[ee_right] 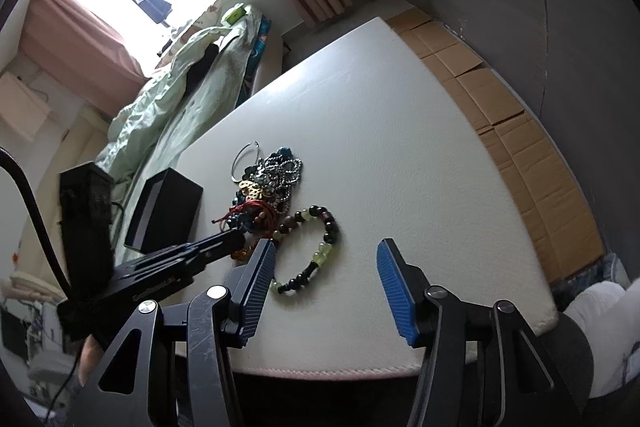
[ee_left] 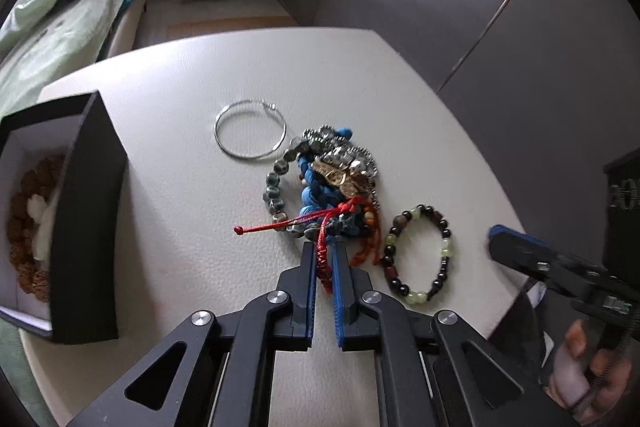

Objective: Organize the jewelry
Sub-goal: 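Grasp the red cord bracelet with the left gripper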

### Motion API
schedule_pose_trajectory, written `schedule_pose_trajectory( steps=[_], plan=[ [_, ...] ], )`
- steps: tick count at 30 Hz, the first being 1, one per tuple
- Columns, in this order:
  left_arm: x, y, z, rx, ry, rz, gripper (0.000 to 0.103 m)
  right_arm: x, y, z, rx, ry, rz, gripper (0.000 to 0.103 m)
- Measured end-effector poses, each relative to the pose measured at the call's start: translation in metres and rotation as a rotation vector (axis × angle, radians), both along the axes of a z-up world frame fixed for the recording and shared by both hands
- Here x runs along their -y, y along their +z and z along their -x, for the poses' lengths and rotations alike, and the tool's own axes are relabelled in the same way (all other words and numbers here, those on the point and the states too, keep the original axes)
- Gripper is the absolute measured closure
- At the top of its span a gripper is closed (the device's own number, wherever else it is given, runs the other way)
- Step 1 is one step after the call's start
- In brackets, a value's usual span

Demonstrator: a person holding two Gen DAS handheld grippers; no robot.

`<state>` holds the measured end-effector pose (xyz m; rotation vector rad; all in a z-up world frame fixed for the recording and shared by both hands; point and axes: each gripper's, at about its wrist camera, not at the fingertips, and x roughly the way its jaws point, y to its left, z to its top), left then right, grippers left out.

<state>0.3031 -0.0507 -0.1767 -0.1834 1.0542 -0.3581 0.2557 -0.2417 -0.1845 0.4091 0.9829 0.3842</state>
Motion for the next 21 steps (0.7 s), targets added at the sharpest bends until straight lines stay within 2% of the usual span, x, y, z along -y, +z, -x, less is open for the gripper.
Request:
schedule_pose_trajectory(
  steps=[6,11,21],
  plan=[
    [-0.011,0.023,0.005,0.040,0.012,0.023,0.096,0.000,-0.002,-0.003,-0.013,0.004,0.007,0.057],
    [-0.021,0.040,0.008,0.069,0.027,0.038,0.096,0.001,-0.004,-0.008,-0.030,0.008,0.009,0.058],
    [-0.049,0.055,0.018,0.099,0.069,0.067,0.096,-0.021,-0.008,-0.022,-0.069,0.033,0.110,0.061]
  ],
)
